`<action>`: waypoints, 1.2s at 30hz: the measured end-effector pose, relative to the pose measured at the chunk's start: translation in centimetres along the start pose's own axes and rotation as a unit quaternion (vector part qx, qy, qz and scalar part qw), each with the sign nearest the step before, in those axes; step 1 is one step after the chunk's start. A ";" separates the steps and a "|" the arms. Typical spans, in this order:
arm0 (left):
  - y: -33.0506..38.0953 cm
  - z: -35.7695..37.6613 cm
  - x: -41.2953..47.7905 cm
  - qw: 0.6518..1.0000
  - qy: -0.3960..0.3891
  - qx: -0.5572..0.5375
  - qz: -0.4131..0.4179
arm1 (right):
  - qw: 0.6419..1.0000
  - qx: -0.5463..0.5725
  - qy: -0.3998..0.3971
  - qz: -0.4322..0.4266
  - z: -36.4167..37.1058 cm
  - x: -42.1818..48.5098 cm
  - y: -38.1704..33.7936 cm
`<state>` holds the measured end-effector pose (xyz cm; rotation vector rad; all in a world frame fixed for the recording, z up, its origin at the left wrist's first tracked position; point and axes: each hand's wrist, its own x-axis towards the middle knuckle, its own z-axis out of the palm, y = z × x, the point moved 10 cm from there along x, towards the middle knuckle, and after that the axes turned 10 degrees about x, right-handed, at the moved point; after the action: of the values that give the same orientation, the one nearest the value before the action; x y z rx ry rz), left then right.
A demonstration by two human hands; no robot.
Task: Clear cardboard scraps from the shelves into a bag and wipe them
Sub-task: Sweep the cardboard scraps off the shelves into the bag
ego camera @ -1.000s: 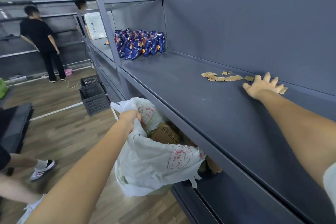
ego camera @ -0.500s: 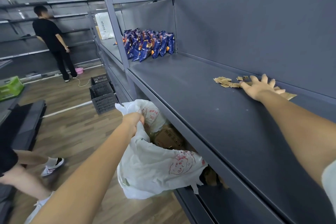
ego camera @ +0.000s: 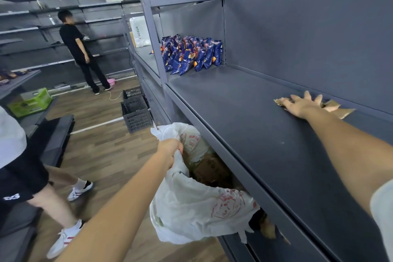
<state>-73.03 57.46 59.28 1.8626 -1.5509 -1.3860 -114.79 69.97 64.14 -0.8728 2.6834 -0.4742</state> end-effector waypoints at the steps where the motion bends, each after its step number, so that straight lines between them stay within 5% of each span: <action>1: 0.0 0.0 0.1 1.000 -0.002 -0.005 -0.001 | 1.000 -0.022 -0.007 -0.010 0.5 0.3 -0.3; 19: 0.0 -0.1 1.2 0.999 -0.006 0.043 0.006 | 0.998 -0.045 0.008 -0.032 2.2 -5.1 -2.2; 36: -0.5 -0.3 -0.5 0.999 -0.026 0.005 0.044 | 0.983 -0.061 -0.019 -0.175 9.4 -16.6 -13.3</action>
<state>-72.48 57.95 59.28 1.7544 -1.6473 -1.4015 -91.66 67.80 63.48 -1.3848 2.5510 -0.3608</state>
